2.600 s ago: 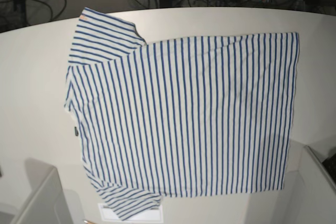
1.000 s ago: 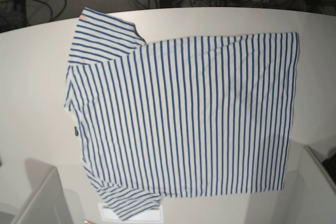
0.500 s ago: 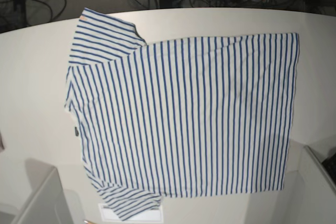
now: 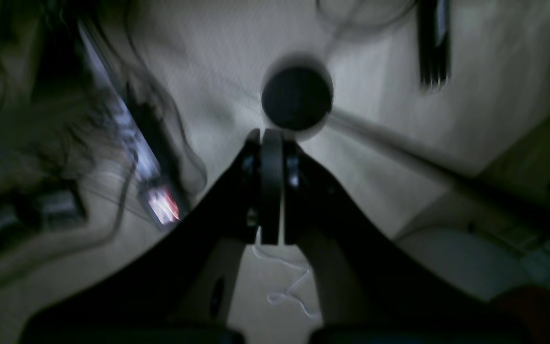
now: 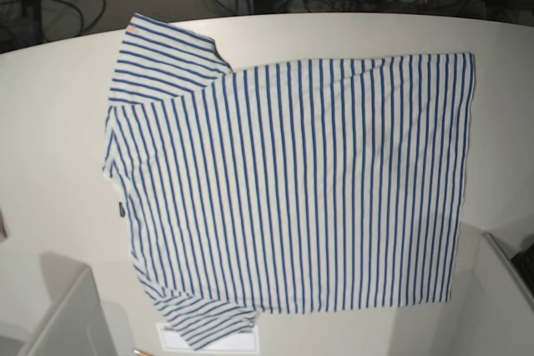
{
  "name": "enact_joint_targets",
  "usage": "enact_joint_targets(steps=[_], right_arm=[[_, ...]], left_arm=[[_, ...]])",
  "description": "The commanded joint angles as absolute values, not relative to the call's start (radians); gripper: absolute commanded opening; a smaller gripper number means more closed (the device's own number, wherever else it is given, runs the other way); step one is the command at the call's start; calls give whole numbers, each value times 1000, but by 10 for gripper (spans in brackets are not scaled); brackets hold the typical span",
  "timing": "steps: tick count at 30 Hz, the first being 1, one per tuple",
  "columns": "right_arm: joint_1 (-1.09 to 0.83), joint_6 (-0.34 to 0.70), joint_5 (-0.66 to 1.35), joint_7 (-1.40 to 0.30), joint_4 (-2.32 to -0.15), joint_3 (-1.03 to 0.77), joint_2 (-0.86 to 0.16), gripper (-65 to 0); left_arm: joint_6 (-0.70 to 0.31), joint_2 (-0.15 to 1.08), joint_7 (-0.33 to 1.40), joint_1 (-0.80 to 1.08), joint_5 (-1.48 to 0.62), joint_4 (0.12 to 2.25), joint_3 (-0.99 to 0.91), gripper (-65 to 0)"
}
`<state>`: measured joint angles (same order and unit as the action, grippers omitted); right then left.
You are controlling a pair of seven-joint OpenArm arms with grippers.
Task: Fold the T-shirt properly
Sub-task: 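Move both grippers down to the shirt's shoulder corners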
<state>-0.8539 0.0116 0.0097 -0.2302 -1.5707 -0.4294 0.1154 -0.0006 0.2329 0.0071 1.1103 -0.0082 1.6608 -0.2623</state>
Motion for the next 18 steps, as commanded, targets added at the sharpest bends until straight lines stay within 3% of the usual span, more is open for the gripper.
enact_joint_targets(steps=[1, 7, 11, 17, 18], right_arm=[[-869, 7, 8, -237, -1632, -443, 111, -650], [-805, 8, 4, -415, -1928, -447, 101, -650], [-710, 24, 10, -507, -1989, -443, 77, -650], [-538, 242, 41, -638, -1997, -475, 111, -650], [-515, 266, 62, -659, -2002, -499, 119, -650]], left_arm=[[10, 234, -1, 1133, -8, 1684, -294, -650], [7, 171, 2, 1159, -8, 1853, -355, -650], [4, 76, 2, 1152, -8, 1943, -386, -650], [-108, 19, 4, 1070, -113, 1963, -437, -650], [-131, 19, 4, 1063, -156, 1962, -449, -614]])
